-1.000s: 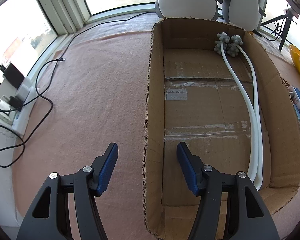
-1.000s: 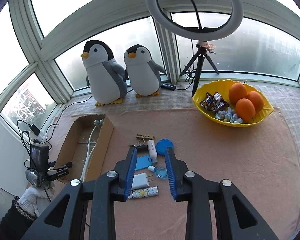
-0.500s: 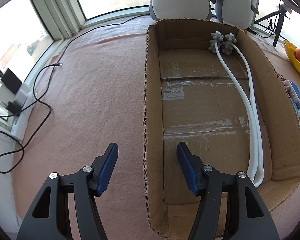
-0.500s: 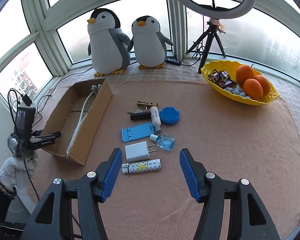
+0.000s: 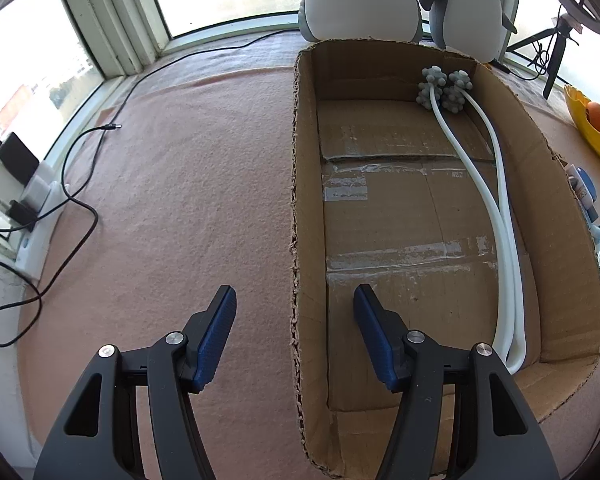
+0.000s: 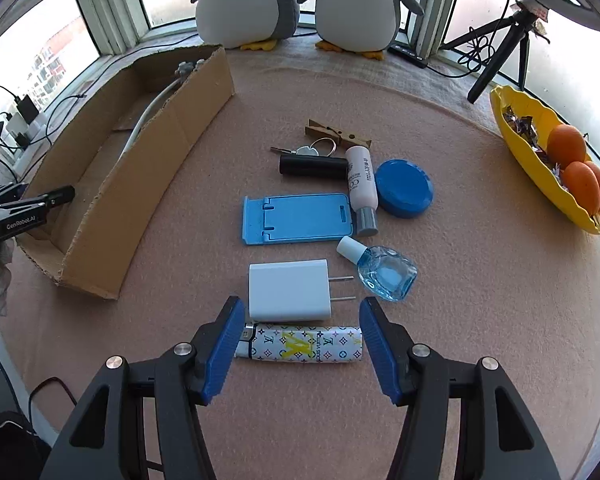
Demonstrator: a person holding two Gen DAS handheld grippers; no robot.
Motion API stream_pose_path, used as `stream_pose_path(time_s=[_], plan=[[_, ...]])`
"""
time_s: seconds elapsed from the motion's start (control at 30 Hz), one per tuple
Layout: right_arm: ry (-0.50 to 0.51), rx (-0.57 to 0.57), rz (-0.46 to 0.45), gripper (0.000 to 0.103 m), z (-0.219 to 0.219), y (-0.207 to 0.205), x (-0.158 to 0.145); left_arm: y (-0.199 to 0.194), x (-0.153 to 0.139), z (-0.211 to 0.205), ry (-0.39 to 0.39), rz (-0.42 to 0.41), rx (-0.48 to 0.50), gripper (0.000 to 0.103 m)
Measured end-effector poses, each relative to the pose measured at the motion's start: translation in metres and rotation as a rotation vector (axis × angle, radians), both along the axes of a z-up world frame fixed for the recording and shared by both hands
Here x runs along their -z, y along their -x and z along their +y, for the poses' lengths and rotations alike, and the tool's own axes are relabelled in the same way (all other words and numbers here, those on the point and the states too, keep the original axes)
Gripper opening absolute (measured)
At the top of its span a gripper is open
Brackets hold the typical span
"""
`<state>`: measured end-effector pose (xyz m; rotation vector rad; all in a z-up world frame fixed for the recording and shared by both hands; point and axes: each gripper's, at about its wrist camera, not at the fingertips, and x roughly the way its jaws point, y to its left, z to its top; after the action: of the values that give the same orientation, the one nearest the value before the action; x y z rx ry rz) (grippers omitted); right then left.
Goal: Organize rigid objects
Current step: 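Grasp the white charger with the right tool and lift it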
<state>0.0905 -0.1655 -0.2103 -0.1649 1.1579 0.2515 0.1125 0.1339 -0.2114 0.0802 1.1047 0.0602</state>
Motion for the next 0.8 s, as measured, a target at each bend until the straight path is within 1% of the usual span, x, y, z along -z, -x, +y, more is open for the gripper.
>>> stream_pose_path(time_s=[0.1,0.3,0.53,0.63,0.8], plan=[[0.015,-0.010,0.020,0.055,0.004,-0.005,0.008,0.000,0.000,0.000,0.004,0.001,-0.001,0.061],[0.053,-0.036,0.030,0.055,0.015,-0.009,0.017,-0.001,0.000,0.000,0.004,0.000,-0.002,0.061],[0.035,-0.017,0.048,0.053,0.016,-0.013,0.021,-0.002,0.000,0.000,0.007,-0.001,0.001,0.061],[0.032,-0.007,0.051,0.046,0.015,-0.014,0.022,-0.002,0.000,0.000,0.003,-0.005,0.001,0.061],[0.004,-0.001,0.042,0.046,0.013,-0.017,0.023,-0.003,0.001,-0.001,0.003,-0.004,0.003,0.061]])
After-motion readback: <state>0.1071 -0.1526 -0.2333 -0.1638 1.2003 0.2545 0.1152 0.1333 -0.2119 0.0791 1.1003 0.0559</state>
